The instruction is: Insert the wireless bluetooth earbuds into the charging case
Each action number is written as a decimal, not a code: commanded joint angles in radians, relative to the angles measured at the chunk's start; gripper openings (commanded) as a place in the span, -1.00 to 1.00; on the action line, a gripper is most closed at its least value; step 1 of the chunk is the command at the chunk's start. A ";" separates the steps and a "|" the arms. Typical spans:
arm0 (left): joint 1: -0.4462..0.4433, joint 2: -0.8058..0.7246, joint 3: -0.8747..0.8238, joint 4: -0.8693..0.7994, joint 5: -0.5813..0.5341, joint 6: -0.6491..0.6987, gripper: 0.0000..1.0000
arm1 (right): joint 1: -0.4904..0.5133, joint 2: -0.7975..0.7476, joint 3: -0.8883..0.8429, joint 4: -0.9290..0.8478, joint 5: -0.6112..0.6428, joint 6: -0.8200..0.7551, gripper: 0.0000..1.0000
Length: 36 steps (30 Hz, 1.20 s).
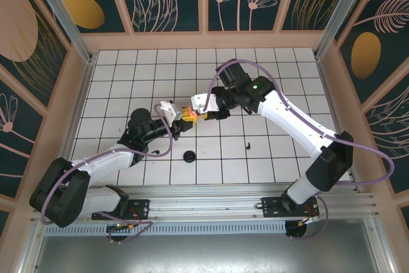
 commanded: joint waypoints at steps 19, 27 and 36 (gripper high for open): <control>-0.007 -0.015 0.030 0.019 0.030 0.015 -0.83 | 0.013 0.058 0.068 -0.059 0.041 -0.015 -0.59; -0.007 -0.011 0.027 0.021 0.021 0.014 -0.83 | 0.008 0.018 0.035 -0.018 0.020 0.010 -0.64; -0.007 -0.003 0.020 0.051 0.008 -0.012 -0.83 | -0.047 -0.086 -0.075 0.140 -0.114 0.101 -0.65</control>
